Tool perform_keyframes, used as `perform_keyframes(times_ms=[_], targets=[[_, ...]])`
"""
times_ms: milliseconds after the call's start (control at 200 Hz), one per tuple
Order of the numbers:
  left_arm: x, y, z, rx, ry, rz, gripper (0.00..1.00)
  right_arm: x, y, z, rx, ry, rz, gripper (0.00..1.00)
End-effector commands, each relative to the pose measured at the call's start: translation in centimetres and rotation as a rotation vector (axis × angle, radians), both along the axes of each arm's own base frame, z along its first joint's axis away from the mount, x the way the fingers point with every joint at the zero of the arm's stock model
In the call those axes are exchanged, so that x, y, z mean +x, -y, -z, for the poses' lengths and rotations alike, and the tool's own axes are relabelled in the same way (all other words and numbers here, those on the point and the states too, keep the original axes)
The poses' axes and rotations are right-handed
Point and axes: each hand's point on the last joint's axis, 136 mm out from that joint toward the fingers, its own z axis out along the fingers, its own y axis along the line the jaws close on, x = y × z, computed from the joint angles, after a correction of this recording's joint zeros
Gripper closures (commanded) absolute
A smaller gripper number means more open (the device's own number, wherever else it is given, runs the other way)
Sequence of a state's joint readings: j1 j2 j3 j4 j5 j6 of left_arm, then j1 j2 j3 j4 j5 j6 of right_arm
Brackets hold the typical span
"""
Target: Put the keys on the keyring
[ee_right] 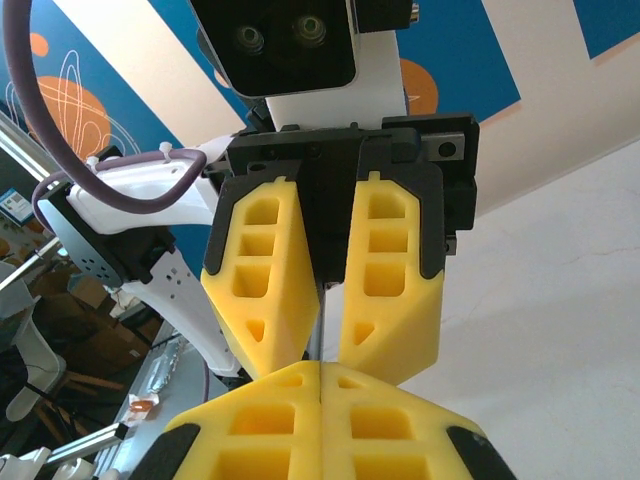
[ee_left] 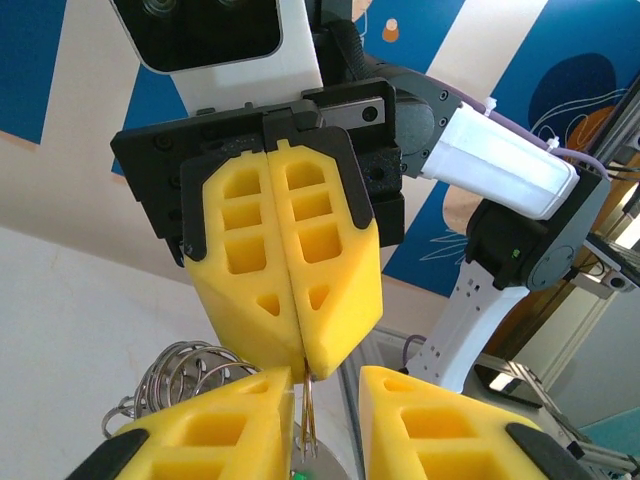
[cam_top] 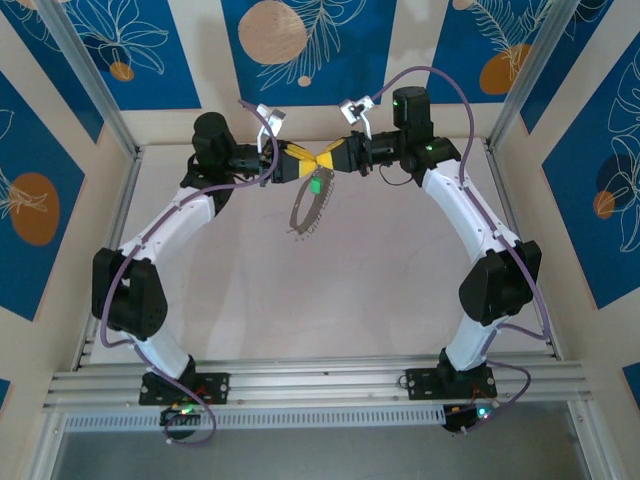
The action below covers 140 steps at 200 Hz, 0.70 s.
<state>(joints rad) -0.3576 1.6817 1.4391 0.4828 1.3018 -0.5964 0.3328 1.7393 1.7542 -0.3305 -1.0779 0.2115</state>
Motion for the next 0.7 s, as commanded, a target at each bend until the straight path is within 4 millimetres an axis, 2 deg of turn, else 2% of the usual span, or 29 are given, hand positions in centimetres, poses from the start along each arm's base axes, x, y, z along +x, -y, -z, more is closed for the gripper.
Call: perform_keyframes(times_ms=[0,180,430,625,695], targets=[[-1.0,0.2,-1.0,-0.012,0.052,0.051,0.76,-0.5,0.0,-1.2,0.018,0.041,-0.022,1.00],[-1.4,0.2,-0.8,-0.011,0.052,0.065,0.84,-0.3,0.0,-1.2,0.016,0.042,-0.013,1.00],[-1.9,0.3,-0.6,-0.016,0.046,0.095,0.85,-0.1,-0.1,-1.2,0.018,0.042,-0.005,1.00],[-2.3,0.4,-0.6,-0.022,0.048,0.107,1.00,0.0,-0.2,-1.3,0.019,0.041,0.001,1.00],[-2.3,0.4,-0.7,-0.026,0.054,0.102,1.00,0.0,-0.2,-1.4,0.021,0.045,0.004,1.00]])
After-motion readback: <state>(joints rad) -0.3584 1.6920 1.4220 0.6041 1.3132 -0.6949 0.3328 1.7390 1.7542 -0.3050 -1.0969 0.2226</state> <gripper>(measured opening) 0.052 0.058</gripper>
